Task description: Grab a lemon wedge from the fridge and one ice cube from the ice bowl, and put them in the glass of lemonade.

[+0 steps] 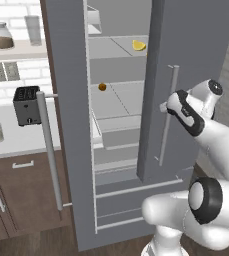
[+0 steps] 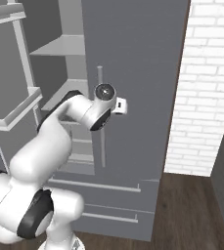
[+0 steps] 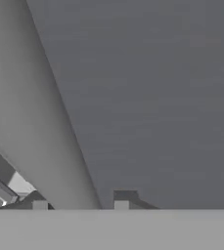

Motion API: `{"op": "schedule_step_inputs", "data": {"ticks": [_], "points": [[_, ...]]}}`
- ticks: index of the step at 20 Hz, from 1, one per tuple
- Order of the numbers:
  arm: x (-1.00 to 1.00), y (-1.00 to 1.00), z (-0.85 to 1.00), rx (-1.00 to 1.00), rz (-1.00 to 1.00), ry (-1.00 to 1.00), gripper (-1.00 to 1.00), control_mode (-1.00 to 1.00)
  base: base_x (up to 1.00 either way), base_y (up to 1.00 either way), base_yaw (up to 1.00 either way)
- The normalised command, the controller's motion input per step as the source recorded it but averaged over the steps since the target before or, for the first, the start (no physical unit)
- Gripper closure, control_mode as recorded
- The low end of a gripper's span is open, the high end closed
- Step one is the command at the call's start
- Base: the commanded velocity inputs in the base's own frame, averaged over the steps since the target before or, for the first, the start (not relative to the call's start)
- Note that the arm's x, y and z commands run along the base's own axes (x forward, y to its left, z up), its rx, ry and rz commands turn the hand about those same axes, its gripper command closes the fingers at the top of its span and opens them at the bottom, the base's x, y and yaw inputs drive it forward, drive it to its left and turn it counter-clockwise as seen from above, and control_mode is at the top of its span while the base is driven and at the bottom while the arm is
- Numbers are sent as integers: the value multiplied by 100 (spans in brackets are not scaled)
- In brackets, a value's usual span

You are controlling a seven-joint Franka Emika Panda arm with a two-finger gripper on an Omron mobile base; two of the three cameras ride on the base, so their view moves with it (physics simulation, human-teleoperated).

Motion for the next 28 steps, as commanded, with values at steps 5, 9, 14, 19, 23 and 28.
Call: {"op": "schedule_step_inputs", "data": {"ticks": [5,9,14,19,23,28], "points": [[-100,-100,19,0,-14,-27,100,-100,0,0,0],[-81,-100,79,0,-21,-16,-100,-100,0,0,0],[-79,-85,100,3,-19,-4,-100,-100,0,0,0],[-100,-11,100,1,-18,-2,-100,-100,0,0,0],[-100,52,100,0,-17,9,-100,-100,0,0,0],[-79,99,65,-1,-23,13,-100,-100,0,0,0]]}}
